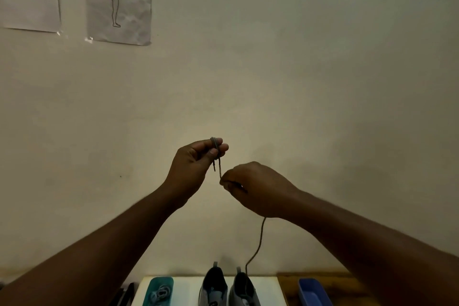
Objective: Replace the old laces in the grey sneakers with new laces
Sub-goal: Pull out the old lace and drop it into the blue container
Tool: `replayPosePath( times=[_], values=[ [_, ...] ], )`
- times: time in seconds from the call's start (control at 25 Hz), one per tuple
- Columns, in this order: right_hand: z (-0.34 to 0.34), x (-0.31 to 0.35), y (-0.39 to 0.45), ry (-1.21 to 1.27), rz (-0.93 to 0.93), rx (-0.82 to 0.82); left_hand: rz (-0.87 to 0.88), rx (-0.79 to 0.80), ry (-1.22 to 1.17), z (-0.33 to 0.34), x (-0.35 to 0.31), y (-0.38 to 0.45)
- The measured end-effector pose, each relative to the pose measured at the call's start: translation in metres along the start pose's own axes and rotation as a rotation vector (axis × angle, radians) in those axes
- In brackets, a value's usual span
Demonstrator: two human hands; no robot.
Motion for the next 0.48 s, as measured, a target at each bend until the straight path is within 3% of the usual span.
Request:
replayPosePath(
  times=[0.12,0.2,0.36,0.48],
  values=[
    [-0.038,0.013,0.011,-0.058,-0.05,-0.104,0.134,0.127,0.204,0.006,0.002,-0.01],
    [-0.058,0.006,0.024,-0.082,-0.044,-0.14,0.101,0.2,0.209,0.012,0.005,-0.016],
    [-0.053,-0.023,0.043,0.165,0.01,-0.217,-0.043,0.29,0.052,0.018,0.002,-0.023],
    [-0.026,-0.034,0.034,0.25,0.092,-0.216,-0.119,0.15,-0.212,0.014,-0.003,-0.019]
  ],
)
Point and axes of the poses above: each hand's wrist, its own y-axis towards the middle knuckle, its own z-axis out of the palm, x = y × z, the point moved 3 cm from there along y, towards the middle knuckle, and after that the axes turned 6 degrees about y, right-handed, at the moved point
